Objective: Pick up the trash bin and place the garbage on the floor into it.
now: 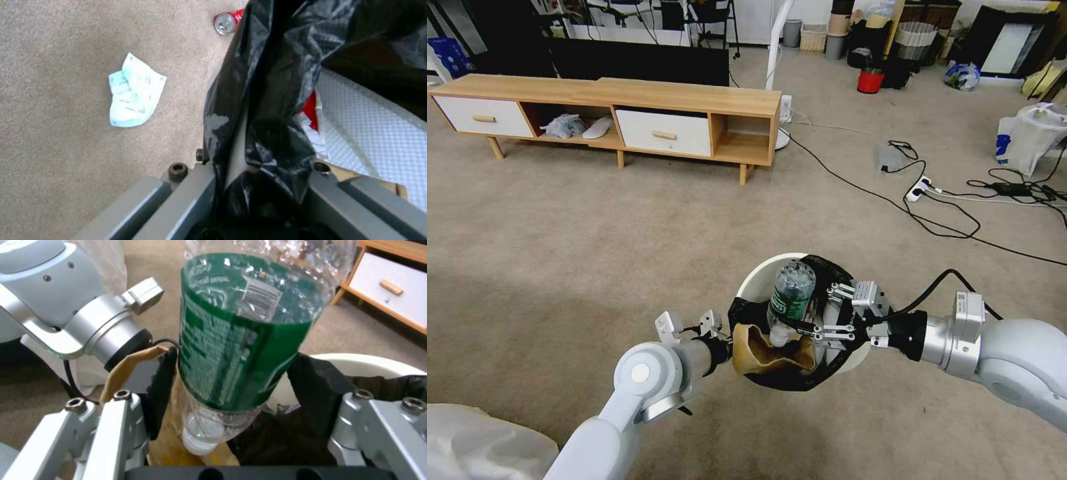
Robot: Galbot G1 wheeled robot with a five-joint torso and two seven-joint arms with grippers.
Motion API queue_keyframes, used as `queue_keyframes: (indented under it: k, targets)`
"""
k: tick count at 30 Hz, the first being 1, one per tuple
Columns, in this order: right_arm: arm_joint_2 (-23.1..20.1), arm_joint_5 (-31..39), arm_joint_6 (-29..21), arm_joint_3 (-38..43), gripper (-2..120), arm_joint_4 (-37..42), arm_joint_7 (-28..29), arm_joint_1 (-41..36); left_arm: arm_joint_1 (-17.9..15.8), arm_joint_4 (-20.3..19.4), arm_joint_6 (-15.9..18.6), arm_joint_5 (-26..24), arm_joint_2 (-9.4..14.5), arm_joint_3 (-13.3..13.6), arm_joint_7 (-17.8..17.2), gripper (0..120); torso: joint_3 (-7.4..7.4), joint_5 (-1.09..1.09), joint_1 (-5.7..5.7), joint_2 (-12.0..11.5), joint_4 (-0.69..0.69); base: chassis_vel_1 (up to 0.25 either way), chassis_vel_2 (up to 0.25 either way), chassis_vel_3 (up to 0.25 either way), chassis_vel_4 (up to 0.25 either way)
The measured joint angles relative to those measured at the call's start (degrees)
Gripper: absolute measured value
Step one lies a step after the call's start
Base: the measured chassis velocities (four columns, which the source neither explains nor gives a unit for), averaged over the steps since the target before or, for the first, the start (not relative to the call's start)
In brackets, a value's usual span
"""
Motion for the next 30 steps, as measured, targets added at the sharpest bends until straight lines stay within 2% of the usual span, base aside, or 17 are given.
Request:
queue_keyframes:
  k: [20,30]
  targets:
    - [-0.16,0.02,0.01,0.06,66,0.43,-0.34,-0.14,0.33,0.00,0.03,0.22,0.03,-0.48,0.14,0,0.00,0.00,0.00,0.00,0.00,0.000,0.000,0.000,0.000]
    - [-1.09,1.06,0.13,0.77,75,1.10,-1.49,-0.26,0.15,0.23,0.02,0.18,0.27,-0.86,0.36,0,0.00,0.00,0.00,0.00,0.00,0.000,0.000,0.000,0.000]
